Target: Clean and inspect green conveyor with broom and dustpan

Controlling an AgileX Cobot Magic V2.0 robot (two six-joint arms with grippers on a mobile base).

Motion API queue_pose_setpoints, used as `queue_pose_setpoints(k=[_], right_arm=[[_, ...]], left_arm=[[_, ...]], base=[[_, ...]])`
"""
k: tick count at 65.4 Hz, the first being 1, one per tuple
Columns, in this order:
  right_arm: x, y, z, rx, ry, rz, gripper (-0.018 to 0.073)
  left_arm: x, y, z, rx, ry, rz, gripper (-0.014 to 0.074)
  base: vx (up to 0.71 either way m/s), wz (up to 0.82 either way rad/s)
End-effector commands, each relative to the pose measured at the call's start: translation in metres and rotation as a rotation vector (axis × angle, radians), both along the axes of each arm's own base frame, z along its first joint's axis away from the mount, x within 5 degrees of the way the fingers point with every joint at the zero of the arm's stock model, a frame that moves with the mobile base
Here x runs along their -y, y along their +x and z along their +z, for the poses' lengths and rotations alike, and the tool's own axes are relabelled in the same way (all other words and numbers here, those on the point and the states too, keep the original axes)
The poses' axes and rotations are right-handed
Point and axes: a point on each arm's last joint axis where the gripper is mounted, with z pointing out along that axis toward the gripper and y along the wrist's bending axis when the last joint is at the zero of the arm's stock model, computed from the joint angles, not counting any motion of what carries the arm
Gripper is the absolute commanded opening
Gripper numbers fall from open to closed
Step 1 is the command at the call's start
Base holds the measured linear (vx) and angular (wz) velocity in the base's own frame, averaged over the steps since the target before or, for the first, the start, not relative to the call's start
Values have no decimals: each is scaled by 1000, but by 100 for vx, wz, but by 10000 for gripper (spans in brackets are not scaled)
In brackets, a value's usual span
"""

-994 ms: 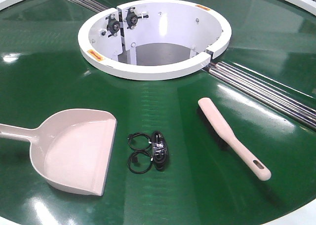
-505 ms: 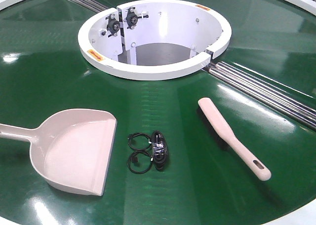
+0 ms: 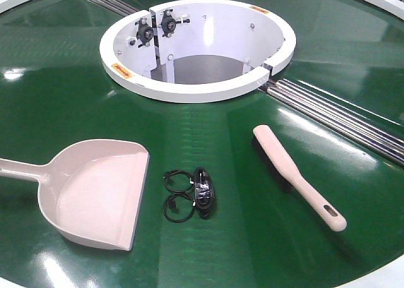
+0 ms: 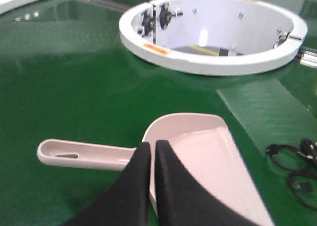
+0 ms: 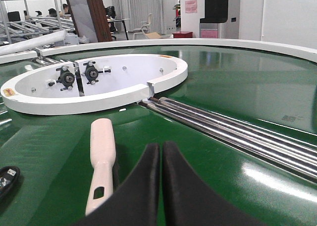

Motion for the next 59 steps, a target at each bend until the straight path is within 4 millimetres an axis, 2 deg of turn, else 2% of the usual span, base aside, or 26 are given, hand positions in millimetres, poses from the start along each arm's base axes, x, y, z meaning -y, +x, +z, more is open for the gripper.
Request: queue_pose_setpoints(k=[1, 11, 21, 31, 47, 52, 59], right_arm=[[0, -1, 6, 77, -7, 2, -9], [0, -1, 6, 77, -6, 2, -9], [0, -1, 6, 77, -6, 2, -9], [0, -1, 6, 77, -6, 2, -9], [0, -1, 6, 77, -6, 2, -9], [0, -1, 6, 77, -6, 2, -9], [0, -1, 6, 77, -6, 2, -9]], left_arm=[[2, 10, 15, 77, -22, -5, -6], [3, 18, 9, 27, -11, -6, 8], [4, 26, 3, -17, -6, -5, 74], [4, 28, 1, -26, 19, -8, 210], [4, 28, 2, -18, 14, -8, 488], [4, 28, 2, -19, 5, -7, 526], [4, 27, 2, -23, -30, -3, 531]], base=[[0, 0], [0, 0], [0, 0], [0, 0], [0, 0], [0, 0], [0, 0]])
